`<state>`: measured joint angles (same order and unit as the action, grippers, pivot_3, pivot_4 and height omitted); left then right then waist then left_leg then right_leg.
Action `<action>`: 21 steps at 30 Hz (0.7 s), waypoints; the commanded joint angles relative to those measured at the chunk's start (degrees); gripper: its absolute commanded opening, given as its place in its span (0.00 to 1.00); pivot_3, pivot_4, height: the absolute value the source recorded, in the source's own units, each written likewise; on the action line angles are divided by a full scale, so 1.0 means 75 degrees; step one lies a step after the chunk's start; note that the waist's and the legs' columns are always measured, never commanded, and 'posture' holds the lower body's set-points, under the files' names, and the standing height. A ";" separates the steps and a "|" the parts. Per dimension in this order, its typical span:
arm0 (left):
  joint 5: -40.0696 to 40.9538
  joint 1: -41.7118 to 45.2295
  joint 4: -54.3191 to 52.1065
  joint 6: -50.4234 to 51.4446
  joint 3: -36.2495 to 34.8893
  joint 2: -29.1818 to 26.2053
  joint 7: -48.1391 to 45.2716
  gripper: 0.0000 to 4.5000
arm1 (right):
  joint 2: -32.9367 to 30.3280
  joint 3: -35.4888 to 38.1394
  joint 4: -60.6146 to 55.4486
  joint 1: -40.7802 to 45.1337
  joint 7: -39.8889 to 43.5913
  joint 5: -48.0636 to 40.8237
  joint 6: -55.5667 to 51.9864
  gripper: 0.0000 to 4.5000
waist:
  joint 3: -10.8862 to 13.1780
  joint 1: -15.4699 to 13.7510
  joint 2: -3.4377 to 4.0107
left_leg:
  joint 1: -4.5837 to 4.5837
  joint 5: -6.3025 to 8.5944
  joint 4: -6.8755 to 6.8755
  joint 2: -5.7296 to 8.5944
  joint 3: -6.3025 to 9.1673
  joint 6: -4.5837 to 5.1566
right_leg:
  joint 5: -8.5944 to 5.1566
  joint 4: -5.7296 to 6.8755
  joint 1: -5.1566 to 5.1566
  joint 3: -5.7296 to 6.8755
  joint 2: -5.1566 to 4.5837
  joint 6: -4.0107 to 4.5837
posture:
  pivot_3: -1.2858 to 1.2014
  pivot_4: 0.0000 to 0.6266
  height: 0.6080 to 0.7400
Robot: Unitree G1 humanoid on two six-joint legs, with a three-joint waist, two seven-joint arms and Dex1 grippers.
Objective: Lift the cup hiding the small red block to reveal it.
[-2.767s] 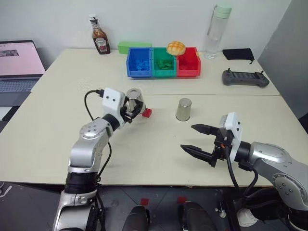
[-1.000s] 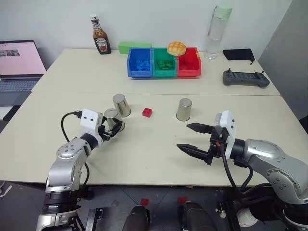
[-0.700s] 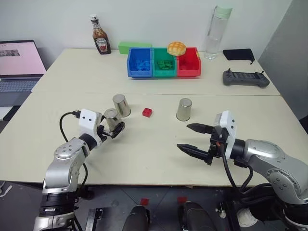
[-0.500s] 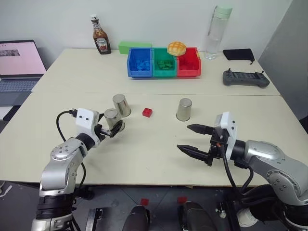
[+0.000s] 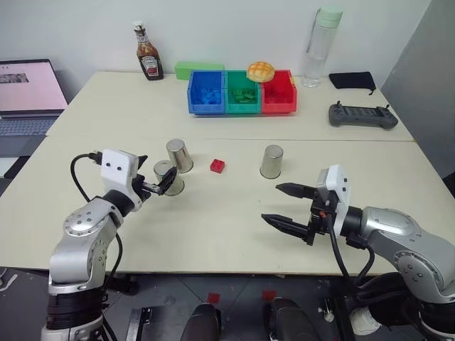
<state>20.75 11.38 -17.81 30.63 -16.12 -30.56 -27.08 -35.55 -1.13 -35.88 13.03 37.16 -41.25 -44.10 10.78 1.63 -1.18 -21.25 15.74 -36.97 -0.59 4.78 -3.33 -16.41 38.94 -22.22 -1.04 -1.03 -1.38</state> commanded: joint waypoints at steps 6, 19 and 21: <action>0.0623 -0.0537 -0.1968 0.1331 0.0035 -0.0950 -0.0295 1.00 | 0.0006 0.0302 -0.0175 0.0117 -0.0120 -0.0141 0.0065 1.00 | 0.0001 0.0006 0.0000 | 0.0002 0.0000 0.0002 -0.0002 0.0000 0.0000 | -0.0003 -0.0002 0.0000 -0.0002 0.0001 -0.0005 | 0.52 0.24 1.00; 0.1214 -0.0947 -0.2462 0.2057 0.0053 -0.1242 -0.0507 1.00 | -0.0422 0.0445 0.0180 0.0356 0.0325 -0.0170 0.0031 1.00 | 0.0001 0.0005 -0.0001 | 0.0004 0.0000 0.0001 -0.0001 -0.0003 0.0000 | -0.0010 -0.0001 0.0001 -0.0004 0.0003 -0.0015 | 0.52 0.24 1.00; 0.1418 -0.0947 -0.2452 0.2142 -0.0074 -0.1169 -0.0501 1.00 | -0.0494 0.0433 0.0253 0.0411 0.0434 -0.0144 0.0060 1.00 | 0.0001 0.0005 -0.0001 | 0.0003 0.0000 0.0000 -0.0001 -0.0004 0.0000 | -0.0009 -0.0002 0.0001 -0.0005 0.0003 -0.0013 | 0.52 0.24 1.00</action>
<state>29.40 3.55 -35.03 46.19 -14.21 -39.58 -30.71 -38.37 0.80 -33.48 14.99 39.00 -41.65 -44.26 10.79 1.67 -1.19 -21.23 15.75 -36.96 -0.59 4.74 -3.32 -16.47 38.92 -22.22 -1.10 -1.01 -1.46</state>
